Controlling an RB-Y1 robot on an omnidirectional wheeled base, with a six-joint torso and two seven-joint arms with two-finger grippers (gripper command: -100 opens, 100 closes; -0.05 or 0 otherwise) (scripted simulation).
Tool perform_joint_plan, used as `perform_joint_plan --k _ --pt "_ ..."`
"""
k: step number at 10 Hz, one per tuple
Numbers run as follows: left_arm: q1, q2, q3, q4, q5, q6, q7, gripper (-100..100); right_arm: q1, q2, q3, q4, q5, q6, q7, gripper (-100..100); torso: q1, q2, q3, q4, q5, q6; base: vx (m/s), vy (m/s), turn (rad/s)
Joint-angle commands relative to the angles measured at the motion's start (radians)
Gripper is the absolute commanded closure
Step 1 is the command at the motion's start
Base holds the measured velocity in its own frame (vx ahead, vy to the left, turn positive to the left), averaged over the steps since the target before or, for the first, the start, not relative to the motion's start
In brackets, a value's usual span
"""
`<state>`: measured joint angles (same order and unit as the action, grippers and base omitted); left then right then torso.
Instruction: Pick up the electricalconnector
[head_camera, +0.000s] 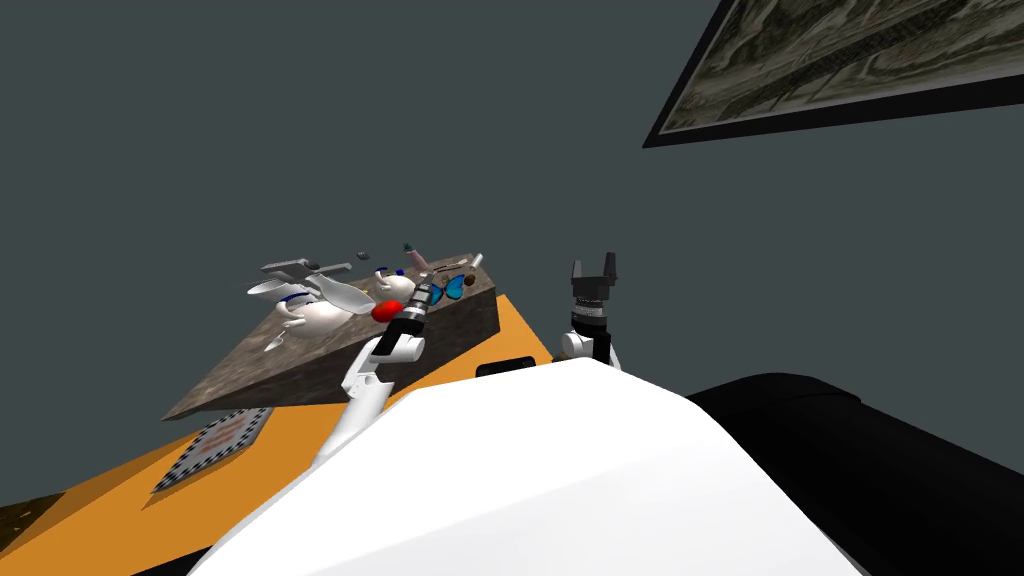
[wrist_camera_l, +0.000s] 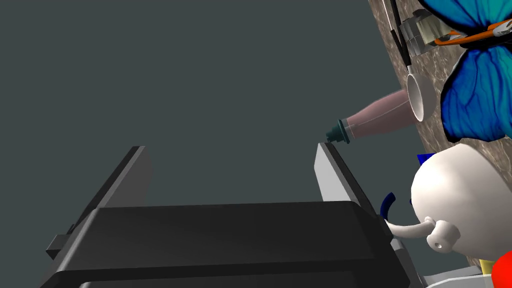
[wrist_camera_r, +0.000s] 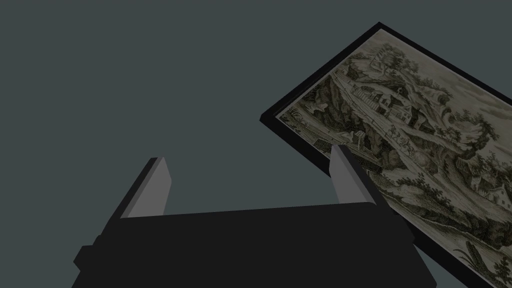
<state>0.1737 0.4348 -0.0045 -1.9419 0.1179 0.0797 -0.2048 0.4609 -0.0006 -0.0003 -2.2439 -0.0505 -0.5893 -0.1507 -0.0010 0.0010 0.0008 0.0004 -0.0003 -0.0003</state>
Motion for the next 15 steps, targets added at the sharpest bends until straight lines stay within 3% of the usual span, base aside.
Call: perform_joint_plan --k 1,8,9,10,14,15 --pt "-0.021 0.027 -0.006 0.026 -0.002 0.050 -0.004 -100 0.000 0.000 0.000 0.000 0.000 0.000 0.000 0 0.000 0.000 0.000 0.000 0.000 0.000 -0.012 -0.028 -0.043" --pt "-0.080 0.095 -0.031 0.104 -0.012 0.197 -0.015 -100 0.000 0.000 0.000 0.000 0.000 0.000 0.000 0 0.001 -0.003 -0.002 -0.001 0.000 0.000 0.007 -0.016 -0.042" --pt "-0.098 0.118 -0.042 0.130 -0.017 0.239 -0.018 -100 0.000 0.000 0.000 0.000 0.000 0.000 0.000 0 0.001 -0.003 -0.002 -0.001 0.000 0.000 0.031 -0.007 -0.055" --pt "-0.098 0.118 -0.042 0.130 -0.017 0.242 -0.018 -100 0.000 0.000 0.000 0.000 0.000 0.000 0.000 0 0.001 -0.003 -0.002 -0.001 0.000 0.000 0.029 -0.008 -0.033" --pt "-0.147 0.181 -0.078 0.207 -0.032 0.369 -0.026 -100 0.000 0.000 0.000 0.000 0.000 0.000 0.000 0 0.002 -0.005 -0.003 -0.001 0.000 0.000 0.058 -0.007 -0.063" --pt "-0.147 0.181 -0.078 0.207 -0.032 0.374 -0.026 -100 0.000 0.000 0.000 0.000 0.000 0.000 0.000 0 0.002 -0.006 -0.003 -0.001 0.000 0.000 0.058 0.002 -0.036"
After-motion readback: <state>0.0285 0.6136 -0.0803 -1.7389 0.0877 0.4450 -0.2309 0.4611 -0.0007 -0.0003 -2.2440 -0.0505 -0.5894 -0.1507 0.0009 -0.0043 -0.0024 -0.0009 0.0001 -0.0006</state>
